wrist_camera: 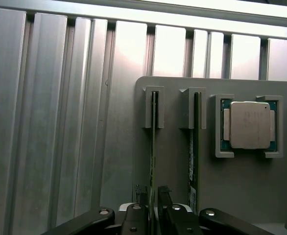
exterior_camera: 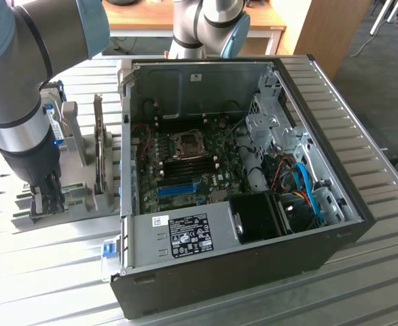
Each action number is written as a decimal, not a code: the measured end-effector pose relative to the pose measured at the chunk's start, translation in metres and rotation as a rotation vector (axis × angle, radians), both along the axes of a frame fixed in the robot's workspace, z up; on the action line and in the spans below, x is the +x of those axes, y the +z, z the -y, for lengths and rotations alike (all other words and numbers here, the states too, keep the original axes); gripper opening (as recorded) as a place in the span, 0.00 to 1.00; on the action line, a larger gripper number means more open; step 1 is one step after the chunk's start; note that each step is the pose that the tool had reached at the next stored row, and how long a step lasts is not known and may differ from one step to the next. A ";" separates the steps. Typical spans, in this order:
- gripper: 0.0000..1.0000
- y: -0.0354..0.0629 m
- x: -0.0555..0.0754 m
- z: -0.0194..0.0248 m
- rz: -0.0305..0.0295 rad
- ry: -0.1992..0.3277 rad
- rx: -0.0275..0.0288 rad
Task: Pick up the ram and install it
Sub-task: 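Pick up the ram and move it above insertion slot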
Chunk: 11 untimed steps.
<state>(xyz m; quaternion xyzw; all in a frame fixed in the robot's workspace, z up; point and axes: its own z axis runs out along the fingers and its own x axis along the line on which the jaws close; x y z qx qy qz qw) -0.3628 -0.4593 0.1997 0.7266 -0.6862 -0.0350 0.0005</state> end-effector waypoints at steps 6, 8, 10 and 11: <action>0.23 0.0000 0.000 -0.0001 0.0000 0.000 0.0000; 0.23 0.0000 0.000 -0.0001 0.0000 0.000 0.0000; 0.21 0.0000 0.000 -0.0001 0.0001 0.000 0.0000; 0.15 0.0000 0.000 -0.0001 0.0000 0.000 0.0001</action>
